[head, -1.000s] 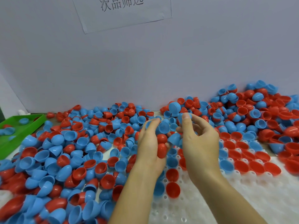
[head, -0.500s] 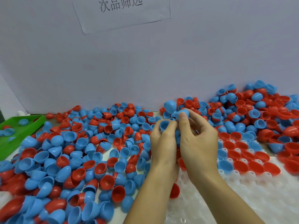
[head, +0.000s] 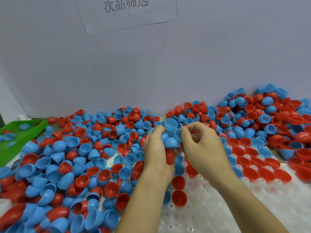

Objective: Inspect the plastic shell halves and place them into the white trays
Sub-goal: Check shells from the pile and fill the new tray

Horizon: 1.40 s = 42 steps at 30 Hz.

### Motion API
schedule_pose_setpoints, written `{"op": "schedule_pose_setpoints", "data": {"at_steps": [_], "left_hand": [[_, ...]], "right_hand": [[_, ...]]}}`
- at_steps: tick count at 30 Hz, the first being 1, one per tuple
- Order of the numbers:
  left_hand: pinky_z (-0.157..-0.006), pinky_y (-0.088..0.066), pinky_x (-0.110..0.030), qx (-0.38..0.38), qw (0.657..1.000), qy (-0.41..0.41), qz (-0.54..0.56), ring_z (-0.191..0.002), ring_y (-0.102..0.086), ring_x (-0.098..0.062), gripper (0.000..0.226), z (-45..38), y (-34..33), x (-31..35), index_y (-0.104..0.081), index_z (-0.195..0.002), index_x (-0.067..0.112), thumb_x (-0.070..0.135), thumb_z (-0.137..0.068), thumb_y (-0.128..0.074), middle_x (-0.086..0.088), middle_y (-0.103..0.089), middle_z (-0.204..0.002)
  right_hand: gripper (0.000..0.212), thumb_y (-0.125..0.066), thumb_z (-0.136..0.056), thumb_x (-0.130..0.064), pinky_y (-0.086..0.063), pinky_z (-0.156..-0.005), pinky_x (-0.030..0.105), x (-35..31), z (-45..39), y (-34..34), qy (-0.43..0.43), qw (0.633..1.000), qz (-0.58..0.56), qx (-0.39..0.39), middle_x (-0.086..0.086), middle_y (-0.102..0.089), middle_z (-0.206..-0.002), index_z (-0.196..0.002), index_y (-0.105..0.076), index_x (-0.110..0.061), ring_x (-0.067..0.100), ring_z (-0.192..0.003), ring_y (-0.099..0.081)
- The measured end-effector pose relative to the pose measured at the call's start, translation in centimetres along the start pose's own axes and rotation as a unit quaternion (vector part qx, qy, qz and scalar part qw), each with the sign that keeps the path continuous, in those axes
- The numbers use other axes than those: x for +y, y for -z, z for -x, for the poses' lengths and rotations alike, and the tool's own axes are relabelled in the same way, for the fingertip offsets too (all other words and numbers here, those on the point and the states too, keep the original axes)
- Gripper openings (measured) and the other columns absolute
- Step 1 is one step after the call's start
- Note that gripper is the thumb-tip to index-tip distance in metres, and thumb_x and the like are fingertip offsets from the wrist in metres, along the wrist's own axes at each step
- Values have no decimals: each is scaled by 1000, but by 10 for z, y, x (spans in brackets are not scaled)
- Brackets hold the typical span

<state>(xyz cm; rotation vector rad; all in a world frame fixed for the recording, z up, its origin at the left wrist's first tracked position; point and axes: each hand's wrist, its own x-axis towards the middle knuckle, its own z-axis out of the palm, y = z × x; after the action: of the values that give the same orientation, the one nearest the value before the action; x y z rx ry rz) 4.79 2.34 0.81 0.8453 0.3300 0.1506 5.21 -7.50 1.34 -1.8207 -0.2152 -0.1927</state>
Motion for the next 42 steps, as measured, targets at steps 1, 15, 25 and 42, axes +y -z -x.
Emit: {"op": "schedule_pose_setpoints", "data": {"at_steps": [1,15,25,42], "left_hand": [[-49,-52,-26,4,1000,1,0,-65,-67,-17,34,0,1,0,-61,-123,1,21,-97,-54,-11,-68,-86],[-40,-42,-20,-24,998,33,-45,-52,-58,-10,10,-1,3,3,-60,-102,10,18,-96,-57,-3,-64,-71],[-34,-35,-19,45,998,29,-16,-55,-47,-17,12,-6,15,16,-53,-83,11,10,-93,-60,-2,-55,-54],[-35,-38,-20,38,999,34,-9,-55,-48,-18,10,-4,14,16,-54,-85,10,11,-92,-61,-2,-56,-48]], "right_hand": [[19,-57,-97,-30,-52,-50,25,2,0,-2,11,1000,18,2,0,-70,-66,-80,-64,-24,13,-60,-66],[28,-68,-91,-13,-52,-58,16,-2,-6,25,180,950,237,-94,-11,-68,-75,-112,-70,-30,-2,-62,-63],[6,-70,-89,-26,-57,-55,21,-26,-2,55,24,881,389,-269,-13,-62,-64,-87,-67,-30,2,-48,-64],[16,-73,-87,-25,-60,-78,32,-25,15,36,-22,792,496,-354,-4,-65,-101,-103,-71,-23,15,-85,-67]]}}
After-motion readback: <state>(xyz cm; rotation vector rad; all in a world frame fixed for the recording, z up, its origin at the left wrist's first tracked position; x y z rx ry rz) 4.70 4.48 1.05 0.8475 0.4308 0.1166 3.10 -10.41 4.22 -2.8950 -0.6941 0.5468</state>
